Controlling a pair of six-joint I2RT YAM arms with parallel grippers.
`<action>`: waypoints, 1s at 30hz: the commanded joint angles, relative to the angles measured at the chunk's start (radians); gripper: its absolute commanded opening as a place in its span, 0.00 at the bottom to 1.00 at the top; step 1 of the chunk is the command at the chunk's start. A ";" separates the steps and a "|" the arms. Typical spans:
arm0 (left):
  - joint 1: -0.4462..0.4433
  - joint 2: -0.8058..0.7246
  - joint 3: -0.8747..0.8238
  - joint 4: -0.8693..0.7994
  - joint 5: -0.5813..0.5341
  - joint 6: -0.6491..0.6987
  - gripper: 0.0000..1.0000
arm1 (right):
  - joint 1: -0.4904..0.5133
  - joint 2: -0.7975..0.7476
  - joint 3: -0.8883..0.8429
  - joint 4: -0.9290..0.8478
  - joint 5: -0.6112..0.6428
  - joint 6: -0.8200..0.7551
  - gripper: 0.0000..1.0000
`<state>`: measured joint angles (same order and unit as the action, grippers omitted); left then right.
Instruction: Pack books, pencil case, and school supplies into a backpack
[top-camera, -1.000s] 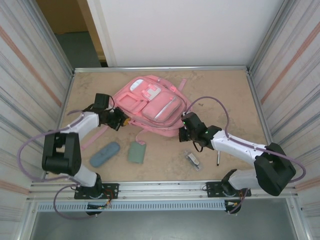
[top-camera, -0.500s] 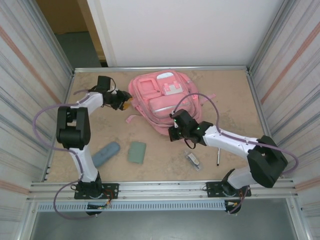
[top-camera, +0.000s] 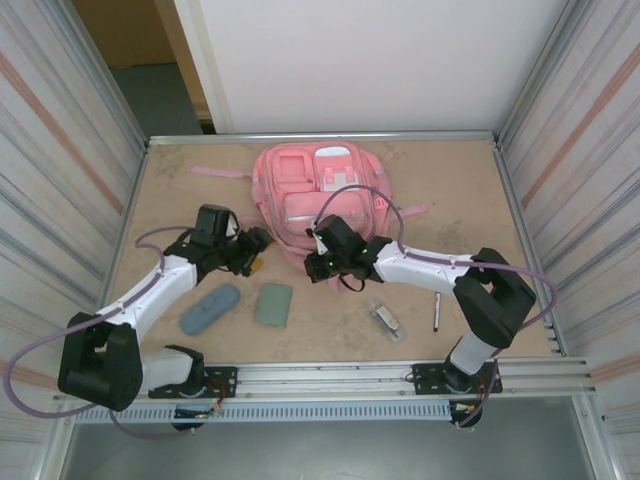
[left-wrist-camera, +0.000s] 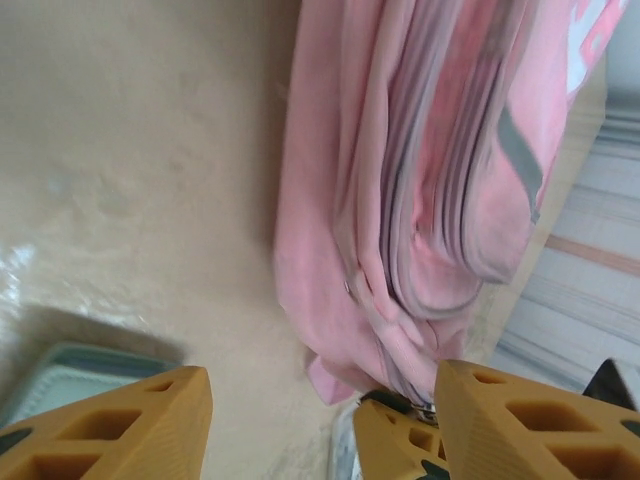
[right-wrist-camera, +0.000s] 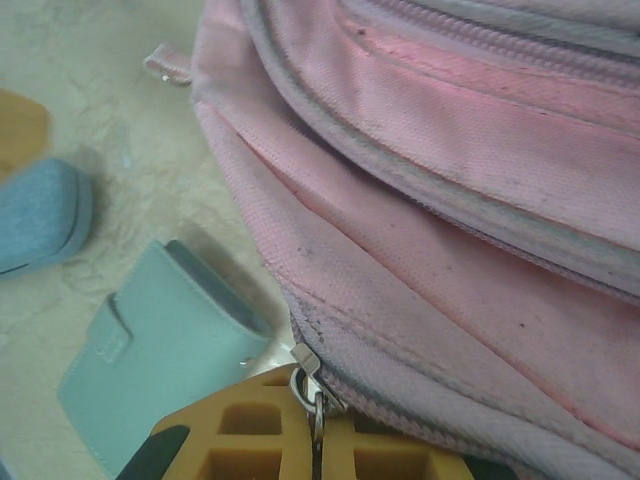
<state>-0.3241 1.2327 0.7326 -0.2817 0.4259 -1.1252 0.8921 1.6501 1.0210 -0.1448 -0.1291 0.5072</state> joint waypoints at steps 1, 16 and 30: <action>-0.046 -0.008 0.013 0.070 -0.095 -0.083 0.61 | 0.036 0.009 0.050 0.082 -0.067 0.005 0.00; -0.067 0.171 0.095 0.061 -0.232 0.025 0.03 | 0.058 0.004 0.029 -0.005 -0.069 0.026 0.00; 0.115 0.287 0.258 -0.029 -0.050 0.295 0.00 | -0.248 -0.230 -0.312 -0.125 -0.119 -0.024 0.00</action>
<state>-0.2737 1.4956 0.9081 -0.3008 0.4316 -0.9562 0.6968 1.4391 0.7570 -0.1226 -0.2810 0.5037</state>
